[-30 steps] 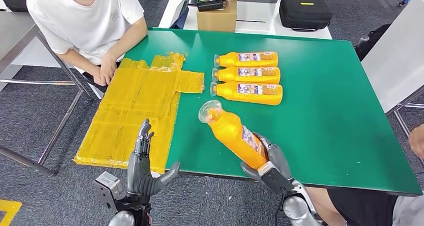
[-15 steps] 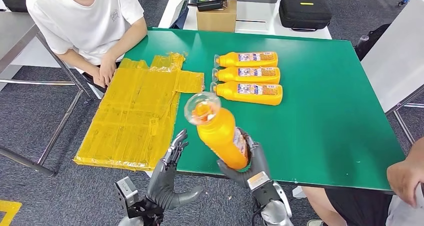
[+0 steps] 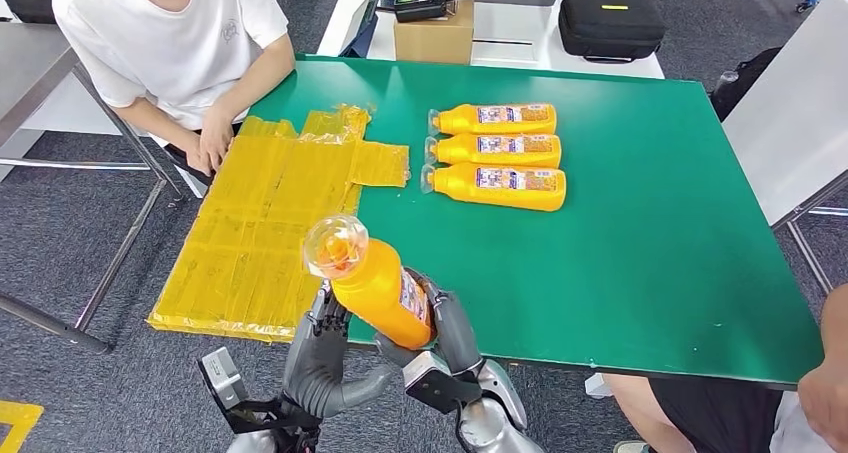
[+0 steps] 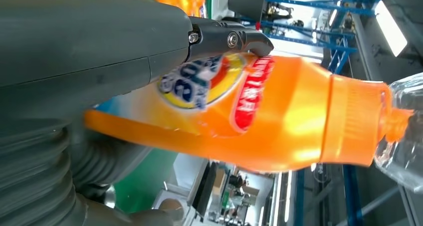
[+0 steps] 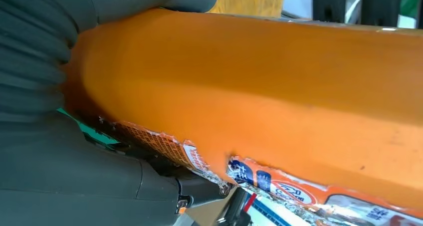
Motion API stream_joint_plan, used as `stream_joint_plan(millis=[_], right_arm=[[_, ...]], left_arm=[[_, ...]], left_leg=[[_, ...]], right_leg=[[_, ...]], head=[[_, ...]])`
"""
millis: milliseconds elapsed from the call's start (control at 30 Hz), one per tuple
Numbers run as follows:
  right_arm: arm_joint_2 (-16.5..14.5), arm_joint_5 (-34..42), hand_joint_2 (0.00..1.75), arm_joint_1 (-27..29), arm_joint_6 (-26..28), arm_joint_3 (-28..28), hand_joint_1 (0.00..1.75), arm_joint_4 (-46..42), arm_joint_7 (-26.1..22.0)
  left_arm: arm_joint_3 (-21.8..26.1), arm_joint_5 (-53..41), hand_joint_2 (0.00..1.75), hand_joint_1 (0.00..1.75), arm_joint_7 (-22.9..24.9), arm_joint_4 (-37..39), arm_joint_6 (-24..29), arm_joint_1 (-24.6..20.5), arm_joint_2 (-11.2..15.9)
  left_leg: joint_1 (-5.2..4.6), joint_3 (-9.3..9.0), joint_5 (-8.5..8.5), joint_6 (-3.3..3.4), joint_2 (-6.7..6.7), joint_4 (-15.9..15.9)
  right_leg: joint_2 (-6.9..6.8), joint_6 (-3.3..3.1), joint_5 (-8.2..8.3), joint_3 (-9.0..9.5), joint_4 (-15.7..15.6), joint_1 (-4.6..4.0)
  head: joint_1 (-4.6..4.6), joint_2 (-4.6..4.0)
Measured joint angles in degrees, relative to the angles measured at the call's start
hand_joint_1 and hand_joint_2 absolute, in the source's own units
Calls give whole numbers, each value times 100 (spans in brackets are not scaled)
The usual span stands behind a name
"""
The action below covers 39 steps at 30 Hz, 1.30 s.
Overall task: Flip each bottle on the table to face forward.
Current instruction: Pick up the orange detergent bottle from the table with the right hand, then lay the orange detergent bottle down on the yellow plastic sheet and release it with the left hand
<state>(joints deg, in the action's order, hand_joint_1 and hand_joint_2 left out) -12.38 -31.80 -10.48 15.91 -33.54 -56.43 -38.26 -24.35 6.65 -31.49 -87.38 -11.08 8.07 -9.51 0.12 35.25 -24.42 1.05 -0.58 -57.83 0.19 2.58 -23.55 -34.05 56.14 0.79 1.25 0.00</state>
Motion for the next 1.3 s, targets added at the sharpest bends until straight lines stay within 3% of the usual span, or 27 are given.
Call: stream_joint_plan(millis=[233, 500, 533, 633, 667, 833, 867, 967, 1000, 1100, 1300], right_arm=[[-107, -205, 175, -21, 617, -412, 175, 280, -127], [-113, -185, 175, -154, 634, -832, 175, 360, -78], [-113, -166, 175, -167, 630, -863, 175, 360, -73], [-105, -68, 175, -193, 593, -917, 175, 360, -71], [-99, -12, 175, -195, 554, -927, 175, 360, -80], [-69, 294, 175, -179, 332, -983, 175, 351, -132], [-64, 346, 175, -170, 319, -1004, 141, 345, -144], [-49, 431, 175, -153, 298, -1055, 10, 329, -163], [-44, 464, 131, -150, 272, -1069, 0, 326, -165], [-27, 625, 0, -122, 130, -1108, 0, 303, -181], [104, 996, 0, 69, 351, -1175, 0, 29, -193]], left_arm=[[-7, 227, 175, 0, 383, 8, 254, -129, -11], [2, -109, 175, 3, 370, 57, 697, -236, -8], [3, -148, 175, 31, 371, 60, 686, -248, -7], [8, -101, 175, 160, 400, 84, 506, -290, 19], [13, -25, 175, 175, 410, 99, 390, -303, 36], [110, 626, 175, 175, 448, 190, -258, -324, 114], [134, 748, 175, 175, 446, 201, -363, -324, 126], [181, 937, 175, 175, 443, 229, -527, -325, 145], [189, 987, 175, 175, 448, 236, -569, -325, 149], [227, 1249, 175, 175, 508, 249, -813, -326, 178], [304, 1564, 175, 175, 703, 315, -1142, -359, 176]], left_leg=[[1, 1, 0, 0, 2, 0], [0, 1, 1, 0, 2, 0], [0, 1, 1, 0, 3, 0], [0, 1, 1, 0, 2, 0], [0, 1, 1, 0, 2, 0], [1, 1, 0, 0, 4, 0], [1, 1, 0, 0, 4, 0], [1, 1, 0, 0, 4, 0], [1, 1, 0, 0, 4, 0], [1, 1, 0, 0, 4, 0], [0, 1, 0, 0, 3, 0]], right_leg=[[0, 0, 0, -3, 0, -1], [1, 0, 0, -3, 0, 0], [1, 0, 0, -3, 0, 0], [1, 0, 0, -3, 0, 0], [1, 0, 0, -3, 0, 0], [1, 0, 0, -6, 0, -1], [1, 0, 0, -6, 0, -1], [1, 0, 0, -6, 1, -1], [1, 0, 0, -6, 1, -1], [1, 0, 0, -6, 0, 0], [1, 0, 0, -7, 0, 0]], head=[[-1, 0], [-1, 0], [-1, 0], [-1, 0], [-1, 0], [-1, 0], [-1, 0], [0, 0], [0, 0], [-1, 0], [-1, 0]])
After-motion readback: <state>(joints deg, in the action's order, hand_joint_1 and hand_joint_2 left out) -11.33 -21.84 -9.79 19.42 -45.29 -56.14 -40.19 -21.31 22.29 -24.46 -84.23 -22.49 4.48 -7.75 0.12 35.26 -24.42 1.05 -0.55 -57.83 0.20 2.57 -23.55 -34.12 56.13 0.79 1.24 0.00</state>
